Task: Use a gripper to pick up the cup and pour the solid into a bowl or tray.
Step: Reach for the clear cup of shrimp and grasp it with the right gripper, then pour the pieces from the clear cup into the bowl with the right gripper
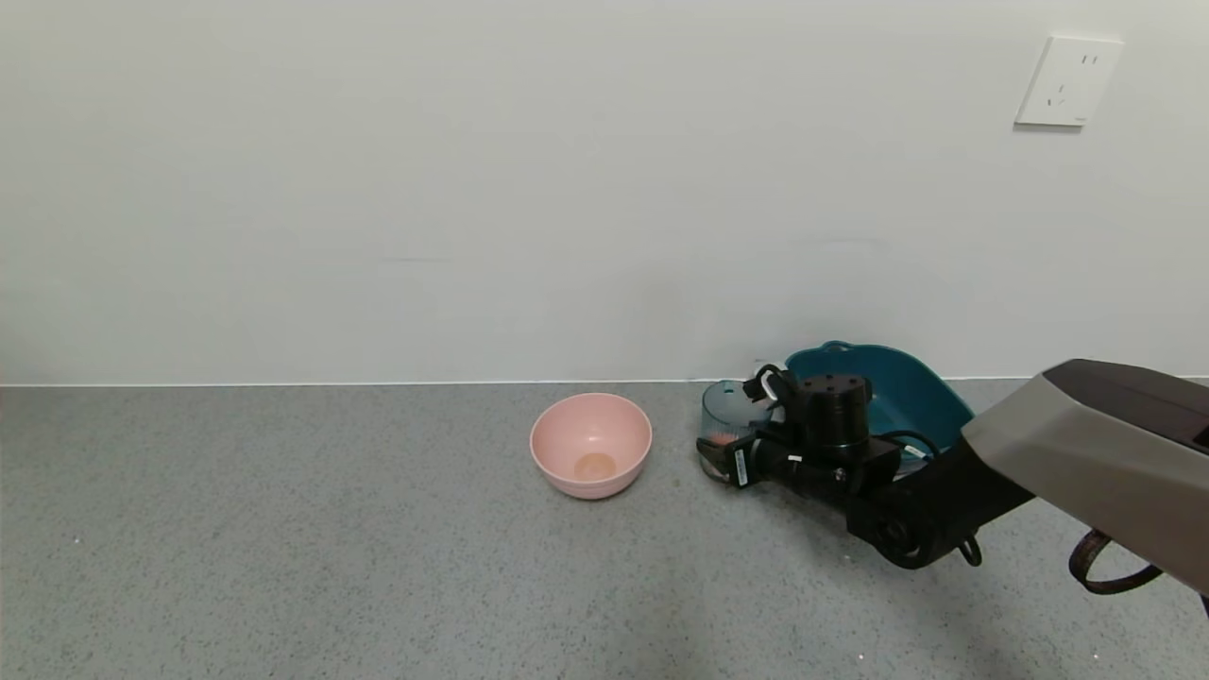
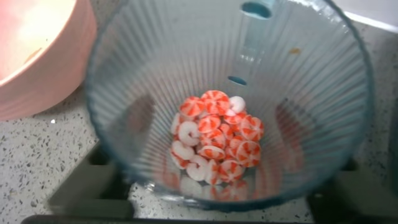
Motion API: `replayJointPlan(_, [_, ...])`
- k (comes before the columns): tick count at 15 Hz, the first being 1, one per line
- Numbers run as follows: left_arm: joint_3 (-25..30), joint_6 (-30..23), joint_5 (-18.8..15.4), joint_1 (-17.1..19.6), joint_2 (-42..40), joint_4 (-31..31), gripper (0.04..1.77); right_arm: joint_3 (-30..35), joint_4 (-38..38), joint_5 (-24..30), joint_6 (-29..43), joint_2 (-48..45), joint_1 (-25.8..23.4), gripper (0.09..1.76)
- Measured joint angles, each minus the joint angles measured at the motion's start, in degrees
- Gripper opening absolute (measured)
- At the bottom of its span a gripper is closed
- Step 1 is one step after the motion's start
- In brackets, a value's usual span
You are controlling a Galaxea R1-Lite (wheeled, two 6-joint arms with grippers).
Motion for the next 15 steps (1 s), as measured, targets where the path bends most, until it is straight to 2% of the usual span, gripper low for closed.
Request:
replayJointPlan(3, [0.00,0.00,-0.02,0.00,0.00,0.00,1.72,0.11,-0.38,-0.01,-0.02,0.00,0.00,1.35])
replayJointPlan(8, [-0.02,0.00,-0.02,0.00,0.00,0.02,1.72,1.18,-0.74,0.00,-0.02,-1.40,0.67,1.35])
replayJointPlan(15, [-0.02,0.02,0.00,0.00,0.00,0.02,1.72,4.04,2.10,0.00,-0.85,-8.81,3.18,1.34])
